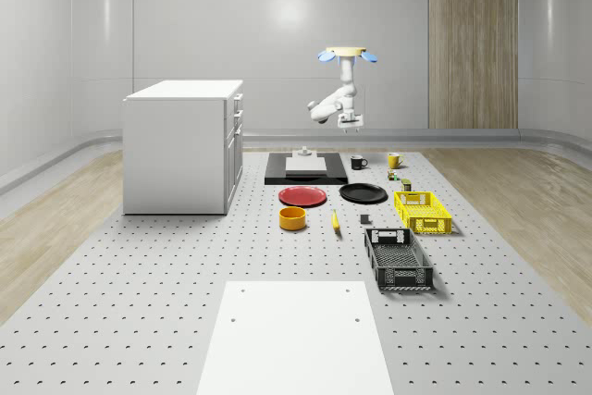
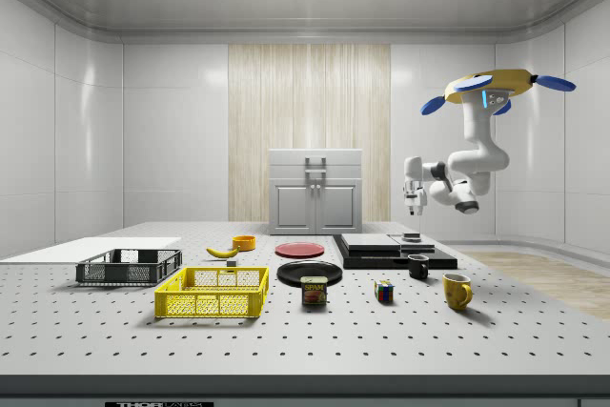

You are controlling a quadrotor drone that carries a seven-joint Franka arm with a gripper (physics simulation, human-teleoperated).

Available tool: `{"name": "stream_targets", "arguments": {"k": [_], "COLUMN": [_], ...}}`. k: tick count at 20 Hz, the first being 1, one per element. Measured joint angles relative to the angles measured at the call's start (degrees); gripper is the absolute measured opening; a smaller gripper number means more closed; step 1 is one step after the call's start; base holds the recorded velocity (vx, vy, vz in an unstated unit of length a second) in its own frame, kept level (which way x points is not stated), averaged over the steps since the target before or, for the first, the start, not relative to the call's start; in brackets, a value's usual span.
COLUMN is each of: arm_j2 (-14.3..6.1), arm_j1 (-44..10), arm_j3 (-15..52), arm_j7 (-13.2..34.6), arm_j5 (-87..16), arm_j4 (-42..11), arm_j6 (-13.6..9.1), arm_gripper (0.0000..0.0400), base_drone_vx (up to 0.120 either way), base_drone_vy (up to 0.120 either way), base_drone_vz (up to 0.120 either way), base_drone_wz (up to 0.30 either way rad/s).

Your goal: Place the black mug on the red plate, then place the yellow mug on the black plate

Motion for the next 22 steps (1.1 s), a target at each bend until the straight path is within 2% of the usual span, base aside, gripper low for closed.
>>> {"name": "stream_targets", "arguments": {"k": [8, 22], "arm_j2": [-3.0, -7.4], "arm_j1": [-3.8, -6.2], "arm_j3": [2.1, 3.9], "arm_j7": [2.7, 4.7], "arm_j5": [-0.2, 1.8], "arm_j4": [-0.1, 0.1], "arm_j6": [0.3, 3.6], "arm_gripper": [0.04, 0.04], "base_drone_vx": [0.0, 0.0], "base_drone_vy": [0.0, 0.0], "base_drone_vz": [-0.12, -0.12], "base_drone_wz": [0.0, 0.0]}}
